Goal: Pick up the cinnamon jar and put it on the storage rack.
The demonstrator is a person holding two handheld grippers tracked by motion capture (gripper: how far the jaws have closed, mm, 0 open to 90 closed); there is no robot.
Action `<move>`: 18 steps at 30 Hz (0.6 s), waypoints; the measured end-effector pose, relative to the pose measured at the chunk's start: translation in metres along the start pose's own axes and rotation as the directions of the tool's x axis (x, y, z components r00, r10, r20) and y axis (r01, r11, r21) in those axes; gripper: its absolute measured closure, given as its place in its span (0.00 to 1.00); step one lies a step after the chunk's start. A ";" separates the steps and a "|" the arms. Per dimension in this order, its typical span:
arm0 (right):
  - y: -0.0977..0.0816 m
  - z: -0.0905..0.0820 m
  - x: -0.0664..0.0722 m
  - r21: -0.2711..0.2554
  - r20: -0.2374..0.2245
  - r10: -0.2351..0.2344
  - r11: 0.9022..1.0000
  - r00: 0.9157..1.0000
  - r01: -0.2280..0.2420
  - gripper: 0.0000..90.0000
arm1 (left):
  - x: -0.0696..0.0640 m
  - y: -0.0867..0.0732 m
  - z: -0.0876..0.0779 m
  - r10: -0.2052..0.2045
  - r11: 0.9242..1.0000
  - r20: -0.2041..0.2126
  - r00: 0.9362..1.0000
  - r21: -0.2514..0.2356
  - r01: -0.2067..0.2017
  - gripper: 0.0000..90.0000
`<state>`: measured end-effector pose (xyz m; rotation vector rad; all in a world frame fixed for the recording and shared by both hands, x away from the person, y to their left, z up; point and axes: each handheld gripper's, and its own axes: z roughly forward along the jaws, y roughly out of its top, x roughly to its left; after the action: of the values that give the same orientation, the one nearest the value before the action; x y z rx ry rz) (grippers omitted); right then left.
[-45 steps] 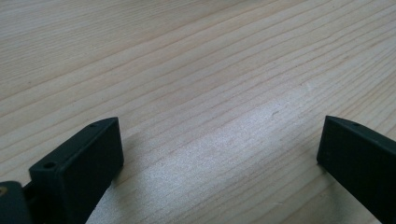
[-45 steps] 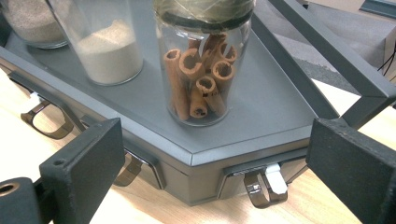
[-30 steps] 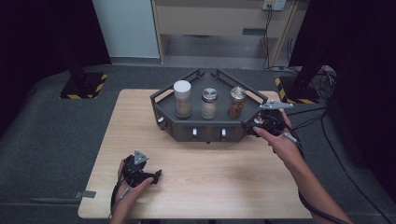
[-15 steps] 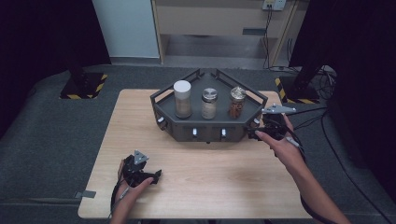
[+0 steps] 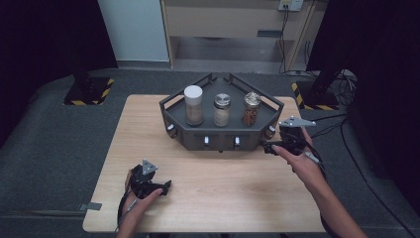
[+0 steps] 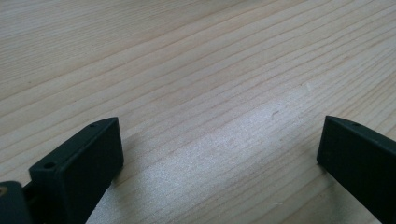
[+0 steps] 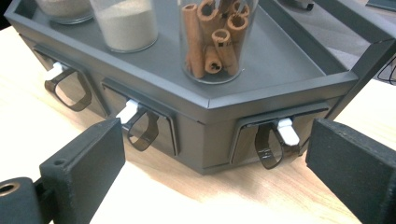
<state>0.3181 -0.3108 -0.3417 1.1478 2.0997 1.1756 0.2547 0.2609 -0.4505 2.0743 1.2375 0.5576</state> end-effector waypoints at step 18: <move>-0.012 -0.006 0.008 0.006 -0.008 -0.005 1.000 1.000 0.005 0.05 | 0.000 0.000 0.000 0.000 1.000 0.000 1.000 0.000 0.000 0.00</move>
<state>0.3039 -0.3099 -0.3490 1.1417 2.1117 1.1744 0.2547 0.2609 -0.4504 2.0746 1.2375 0.5578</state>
